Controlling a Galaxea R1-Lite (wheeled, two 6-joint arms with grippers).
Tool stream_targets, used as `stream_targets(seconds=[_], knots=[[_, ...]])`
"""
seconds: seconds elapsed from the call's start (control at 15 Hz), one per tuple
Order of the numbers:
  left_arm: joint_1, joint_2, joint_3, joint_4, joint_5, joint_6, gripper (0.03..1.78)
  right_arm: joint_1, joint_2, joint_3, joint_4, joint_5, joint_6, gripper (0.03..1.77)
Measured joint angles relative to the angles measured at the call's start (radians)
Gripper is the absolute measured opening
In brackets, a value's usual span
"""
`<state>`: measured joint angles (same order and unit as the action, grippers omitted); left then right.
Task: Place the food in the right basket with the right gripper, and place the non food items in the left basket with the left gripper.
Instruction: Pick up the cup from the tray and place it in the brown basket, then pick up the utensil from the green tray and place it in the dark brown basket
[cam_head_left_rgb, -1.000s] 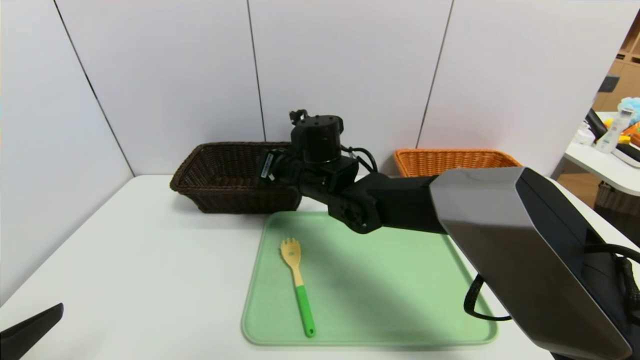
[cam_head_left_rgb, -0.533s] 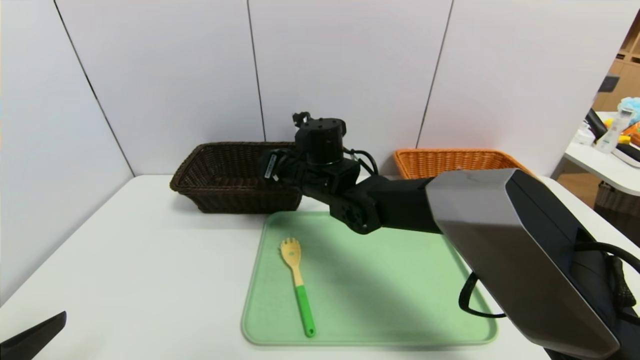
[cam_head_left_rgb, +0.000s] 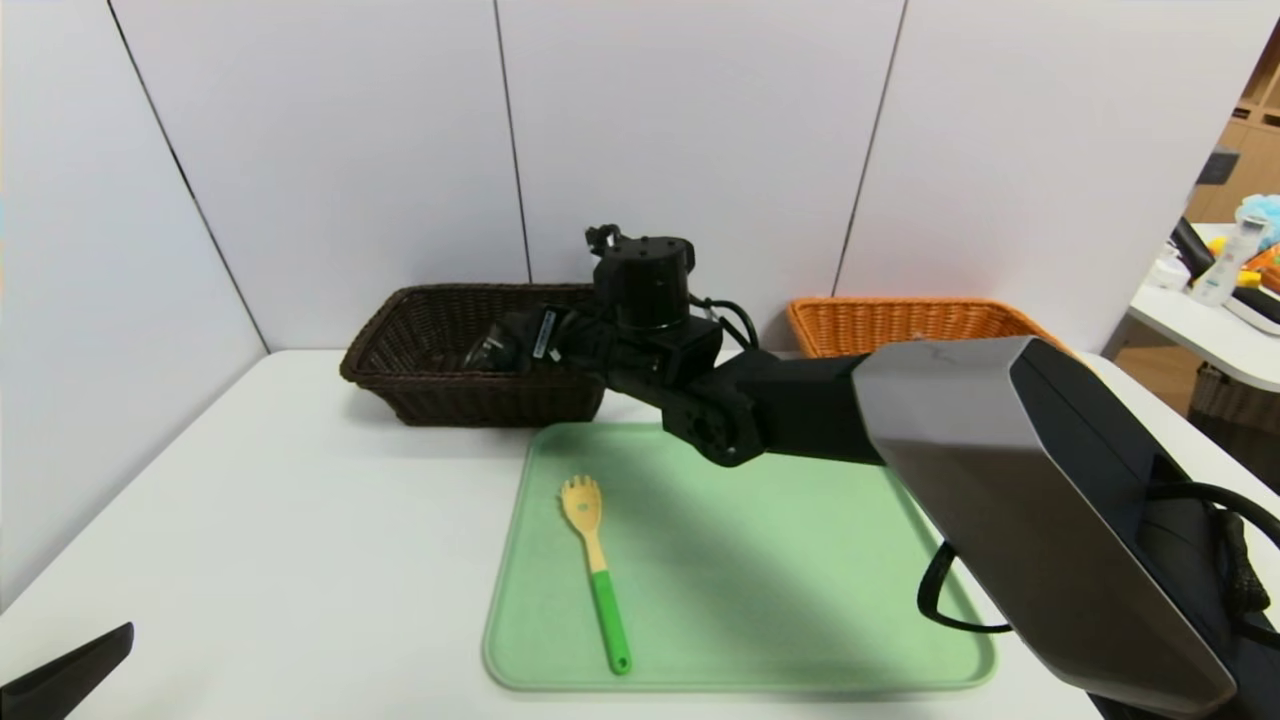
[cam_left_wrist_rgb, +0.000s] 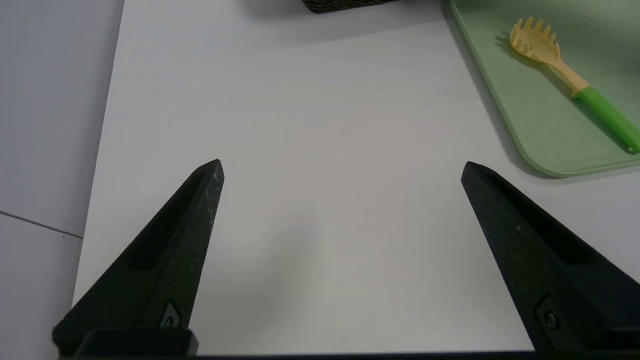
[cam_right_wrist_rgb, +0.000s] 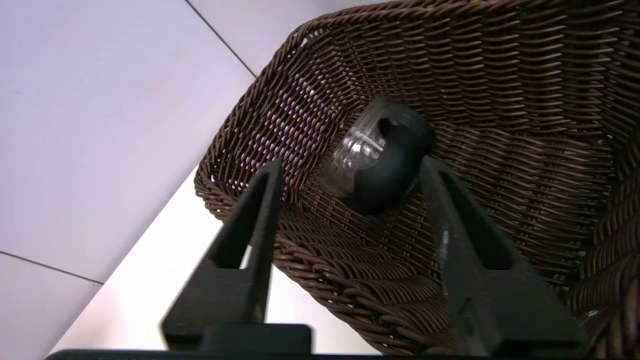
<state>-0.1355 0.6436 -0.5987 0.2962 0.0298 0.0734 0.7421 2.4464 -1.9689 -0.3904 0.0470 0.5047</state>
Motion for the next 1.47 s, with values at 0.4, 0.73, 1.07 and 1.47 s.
stream_targets(seconds=[0.4, 0.73, 1.07, 1.47], knots=[[-0.001, 0.006, -0.005, -0.008, 0.000, 0.001, 1.69, 0.003, -0.073, 0.000, 0.095, -0.052, -0.104, 1.39], [-0.003, 0.082, -0.105, -0.017, -0.006, 0.004, 1.69, -0.002, -0.227, 0.007, 0.327, -0.231, -0.332, 1.54], [-0.052, 0.229, -0.283, 0.005, 0.005, 0.016, 1.69, -0.048, -0.428, 0.023, 0.576, -0.283, -0.373, 1.62], [-0.268, 0.486, -0.473, 0.081, 0.138, -0.043, 1.69, -0.154, -0.674, 0.243, 0.881, -0.360, -0.341, 1.67]])
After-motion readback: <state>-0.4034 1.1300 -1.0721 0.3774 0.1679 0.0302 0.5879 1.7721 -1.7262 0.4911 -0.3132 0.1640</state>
